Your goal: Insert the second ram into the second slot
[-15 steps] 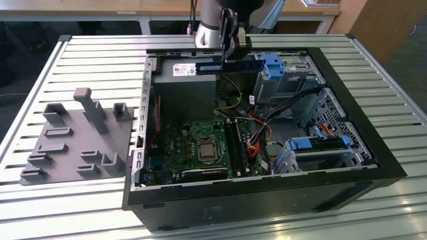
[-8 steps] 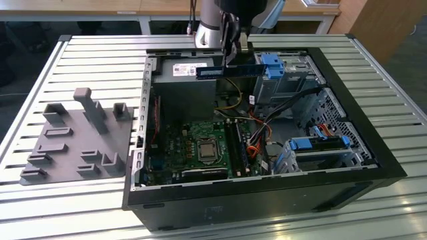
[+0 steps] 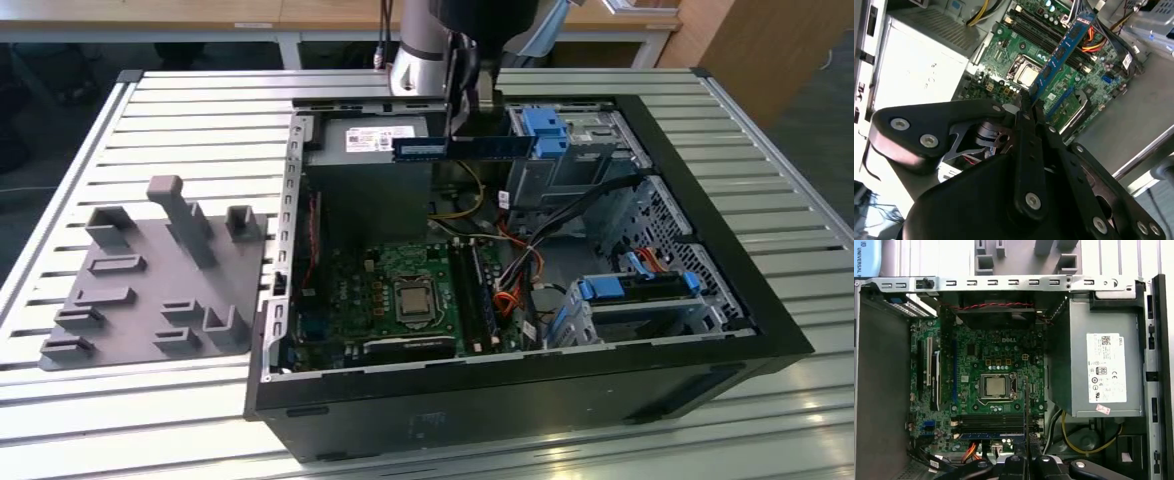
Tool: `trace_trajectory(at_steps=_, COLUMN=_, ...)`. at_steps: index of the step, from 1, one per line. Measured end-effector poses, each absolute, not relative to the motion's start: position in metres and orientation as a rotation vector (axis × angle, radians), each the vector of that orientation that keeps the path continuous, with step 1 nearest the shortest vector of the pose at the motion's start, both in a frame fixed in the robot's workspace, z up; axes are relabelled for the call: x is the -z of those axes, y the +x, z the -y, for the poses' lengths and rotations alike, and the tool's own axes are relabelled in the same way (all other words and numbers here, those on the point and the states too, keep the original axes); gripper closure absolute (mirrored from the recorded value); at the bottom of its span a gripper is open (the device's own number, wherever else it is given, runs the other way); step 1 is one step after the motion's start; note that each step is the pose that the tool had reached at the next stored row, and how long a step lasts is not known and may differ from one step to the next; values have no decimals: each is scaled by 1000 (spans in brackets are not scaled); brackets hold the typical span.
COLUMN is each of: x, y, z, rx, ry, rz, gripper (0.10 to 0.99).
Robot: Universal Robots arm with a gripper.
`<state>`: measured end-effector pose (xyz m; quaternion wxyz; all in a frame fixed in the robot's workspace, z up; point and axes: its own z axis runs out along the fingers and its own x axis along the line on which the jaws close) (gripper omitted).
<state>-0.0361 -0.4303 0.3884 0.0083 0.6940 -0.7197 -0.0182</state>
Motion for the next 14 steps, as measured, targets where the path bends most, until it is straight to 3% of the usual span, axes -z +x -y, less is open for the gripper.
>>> trace_trajectory(at_steps=14, x=-386, y=-37, z=450, rx=55, ry=2092, rz=2321, gripper=949)
